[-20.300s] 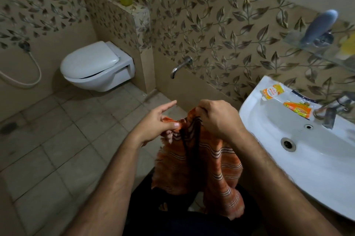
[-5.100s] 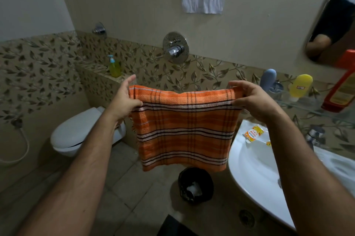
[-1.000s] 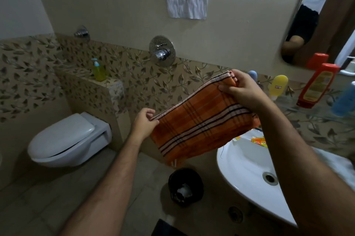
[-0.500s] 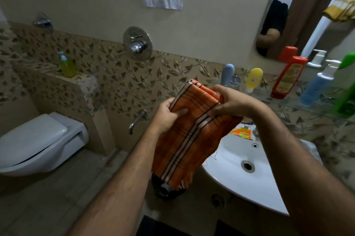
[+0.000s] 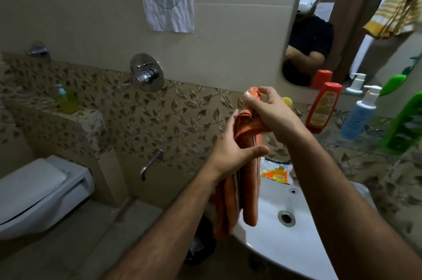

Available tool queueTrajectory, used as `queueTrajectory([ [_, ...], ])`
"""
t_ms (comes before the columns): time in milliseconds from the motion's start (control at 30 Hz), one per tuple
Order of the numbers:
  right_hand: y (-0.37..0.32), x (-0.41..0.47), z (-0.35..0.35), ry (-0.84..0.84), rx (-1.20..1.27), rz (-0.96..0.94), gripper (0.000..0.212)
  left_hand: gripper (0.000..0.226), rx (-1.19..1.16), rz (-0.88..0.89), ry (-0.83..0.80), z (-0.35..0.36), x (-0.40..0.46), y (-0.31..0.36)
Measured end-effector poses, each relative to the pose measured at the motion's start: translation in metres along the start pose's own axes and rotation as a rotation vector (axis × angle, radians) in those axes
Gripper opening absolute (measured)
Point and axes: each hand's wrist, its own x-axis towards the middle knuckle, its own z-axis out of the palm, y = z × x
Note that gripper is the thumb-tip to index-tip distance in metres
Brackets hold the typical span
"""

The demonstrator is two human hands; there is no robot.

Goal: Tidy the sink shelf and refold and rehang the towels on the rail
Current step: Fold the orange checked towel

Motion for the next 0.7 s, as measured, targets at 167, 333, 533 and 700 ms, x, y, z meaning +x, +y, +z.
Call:
queueTrajectory([
  [167, -0.002, -0.004, -0.034, -0.154, 0.208, 0.035, 0.042, 0.054, -0.233, -0.080, 0.226, 0.022, 0.025, 0.012],
  [333, 0.022, -0.006, -0.048, -0.186, 0.220, -0.090, 0.069, 0.043, -0.255, -0.192, 0.357, 0.036, 0.042, 0.020],
  [533, 0.040, -0.004, -0.052, 0.010, -0.037, -0.308, 0.038, 0.049, -0.179, -0.187, 0.366, 0.062, 0.051, 0.031],
  [700, 0.052, -0.001, -0.080, 0.184, 0.019, -0.264, 0.025, 0.052, -0.092, -0.213, 0.468, 0.069, 0.063, 0.018],
])
